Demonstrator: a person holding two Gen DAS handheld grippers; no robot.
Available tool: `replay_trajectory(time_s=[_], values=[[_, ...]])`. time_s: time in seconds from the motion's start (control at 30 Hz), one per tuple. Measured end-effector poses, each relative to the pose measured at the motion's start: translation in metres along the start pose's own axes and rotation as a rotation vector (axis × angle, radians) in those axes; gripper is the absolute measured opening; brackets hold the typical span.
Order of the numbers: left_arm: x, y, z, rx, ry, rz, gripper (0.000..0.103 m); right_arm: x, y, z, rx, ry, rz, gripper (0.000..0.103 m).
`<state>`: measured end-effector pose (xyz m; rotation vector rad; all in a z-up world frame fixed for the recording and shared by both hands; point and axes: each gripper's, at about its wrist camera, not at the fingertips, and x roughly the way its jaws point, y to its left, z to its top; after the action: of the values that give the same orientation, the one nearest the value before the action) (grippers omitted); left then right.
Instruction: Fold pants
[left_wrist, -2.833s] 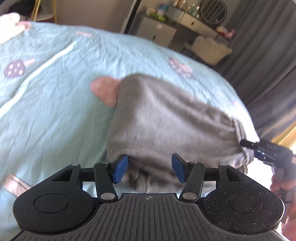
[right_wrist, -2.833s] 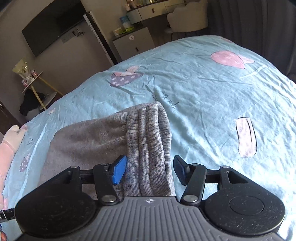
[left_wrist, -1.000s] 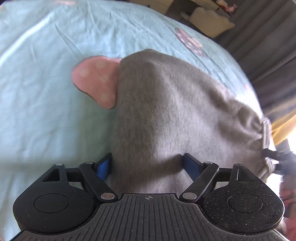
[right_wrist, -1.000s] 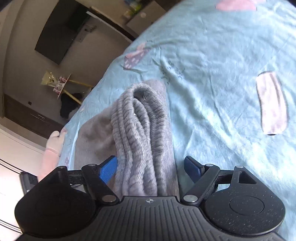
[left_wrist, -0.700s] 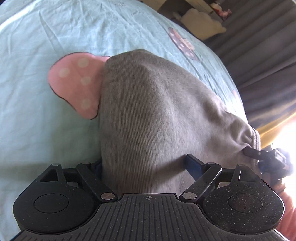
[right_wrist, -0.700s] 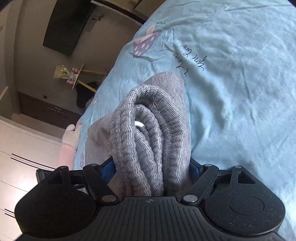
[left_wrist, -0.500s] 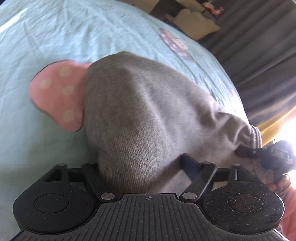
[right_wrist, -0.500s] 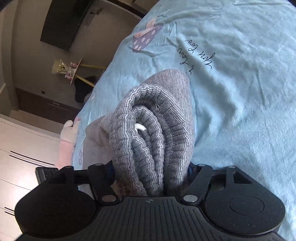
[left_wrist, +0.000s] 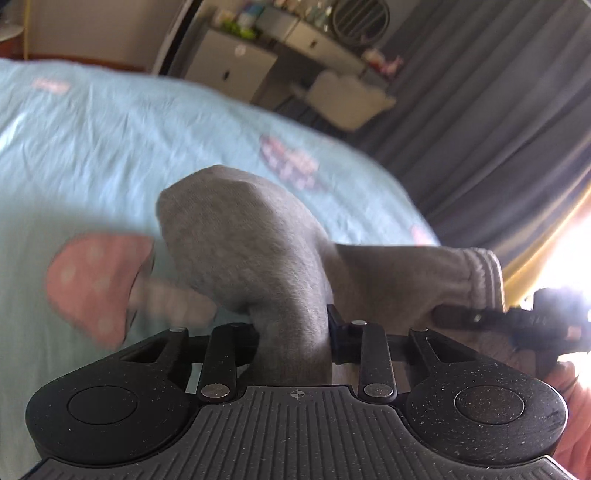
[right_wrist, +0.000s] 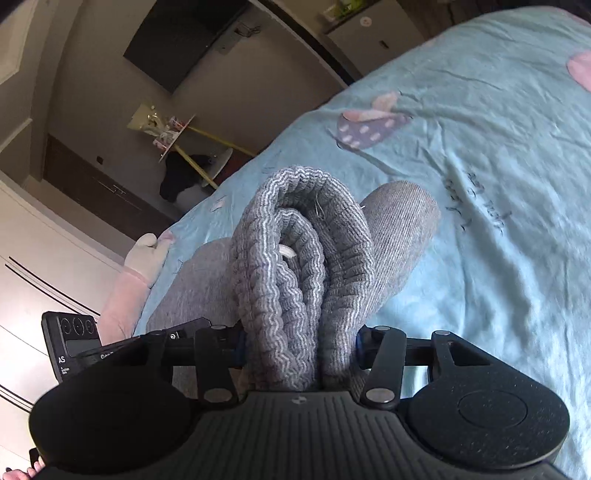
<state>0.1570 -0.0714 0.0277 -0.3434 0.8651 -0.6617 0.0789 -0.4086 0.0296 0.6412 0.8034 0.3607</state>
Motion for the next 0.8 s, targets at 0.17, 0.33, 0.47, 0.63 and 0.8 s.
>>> replay_trajectory(time_s=[0.17, 0.33, 0.47, 0.63, 0.8], values=[[0.001, 0.001, 0.028, -0.032, -0.072, 0.109, 0.051, -0.007, 0.001, 0.034, 0.006, -0.088, -0.089, 0.054], [-0.002, -0.005, 0.013, 0.096, -0.124, 0.464, 0.081, -0.017, -0.015, 0.039, -0.003, -0.17, -0.396, 0.082], [-0.014, 0.0, -0.031, 0.127, -0.055, 0.443, 0.082, -0.031, -0.032, -0.005, 0.128, -0.157, -0.317, 0.082], [-0.021, -0.003, -0.085, 0.253, 0.009, 0.479, 0.082, -0.038, -0.049, -0.072, 0.334, -0.198, -0.256, 0.083], [-0.017, -0.013, -0.096, 0.319, 0.041, 0.482, 0.08, -0.023, -0.068, -0.091, 0.55, -0.25, -0.106, 0.083]])
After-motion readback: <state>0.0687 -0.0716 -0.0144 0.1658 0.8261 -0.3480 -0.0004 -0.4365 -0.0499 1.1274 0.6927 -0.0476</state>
